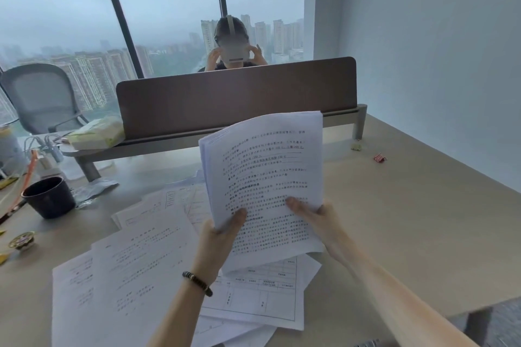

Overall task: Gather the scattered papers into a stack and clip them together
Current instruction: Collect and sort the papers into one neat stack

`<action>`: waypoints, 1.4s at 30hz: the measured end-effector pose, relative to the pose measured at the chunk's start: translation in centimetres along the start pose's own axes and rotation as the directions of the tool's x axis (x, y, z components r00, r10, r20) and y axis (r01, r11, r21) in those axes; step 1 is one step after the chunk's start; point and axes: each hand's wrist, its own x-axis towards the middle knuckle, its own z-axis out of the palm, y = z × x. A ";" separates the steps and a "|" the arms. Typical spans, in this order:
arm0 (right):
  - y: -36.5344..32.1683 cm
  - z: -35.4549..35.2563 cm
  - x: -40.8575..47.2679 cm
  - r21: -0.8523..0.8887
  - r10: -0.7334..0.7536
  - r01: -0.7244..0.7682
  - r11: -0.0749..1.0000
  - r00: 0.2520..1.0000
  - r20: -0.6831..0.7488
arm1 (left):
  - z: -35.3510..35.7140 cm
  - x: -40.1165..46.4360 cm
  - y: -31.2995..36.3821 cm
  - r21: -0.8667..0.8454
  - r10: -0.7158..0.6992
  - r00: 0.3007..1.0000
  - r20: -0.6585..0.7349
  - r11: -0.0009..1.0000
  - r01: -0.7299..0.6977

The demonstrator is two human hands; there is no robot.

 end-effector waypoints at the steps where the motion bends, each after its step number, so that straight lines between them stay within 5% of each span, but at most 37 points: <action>1: -0.3 0.1 0.0 -0.025 -0.003 0.003 1.000 1.000 0.005 | -0.1 0.2 0.1 0.057 -0.001 1.000 0.010 0.998 0.001; 6: -1.8 1.1 -0.2 -0.103 -0.016 0.028 0.994 0.993 0.114 | -1.6 0.7 0.4 0.314 -0.036 0.999 0.023 0.949 0.027; 12: -1.3 2.6 -0.1 -0.016 0.120 -0.119 0.993 0.983 0.139 | -3.8 -0.1 0.6 0.184 -0.176 0.977 -0.123 0.963 0.196; 14: -0.6 3.0 0.4 -0.262 0.062 -0.050 0.964 0.998 0.034 | -5.2 -0.6 0.3 0.171 -0.216 0.964 -0.157 0.955 0.242; 17: 0.2 2.8 0.4 -0.832 -0.022 -0.002 0.555 1.000 -0.017 | -7.6 -1.1 -0.2 0.160 -0.283 0.937 -0.205 0.935 0.317; 19: 1.1 2.8 0.1 -0.948 0.062 -0.023 0.319 0.998 -0.003 | -9.4 -1.6 -0.6 0.151 -0.334 0.914 -0.228 0.916 0.372; 22: 2.7 3.3 0.0 -0.976 0.111 -0.039 0.213 0.994 -0.015 | -11.4 -2.3 -1.5 0.165 -0.395 0.885 -0.247 0.883 0.440; 27: 3.0 4.1 -0.3 -0.962 0.063 -0.016 0.272 0.998 0.001 | -12.2 -3.7 -3.4 0.245 -0.439 0.848 -0.297 0.824 0.512; 36: 1.6 3.7 0.1 -0.671 0.133 -0.072 0.738 0.990 0.041 | -12.1 -3.2 -4.0 0.258 -0.444 0.850 -0.283 0.818 0.514; 42: 2.3 3.5 -0.6 -0.861 0.004 0.016 0.508 1.000 0.020 | -11.4 -2.7 -3.8 0.269 -0.434 0.863 -0.257 0.826 0.496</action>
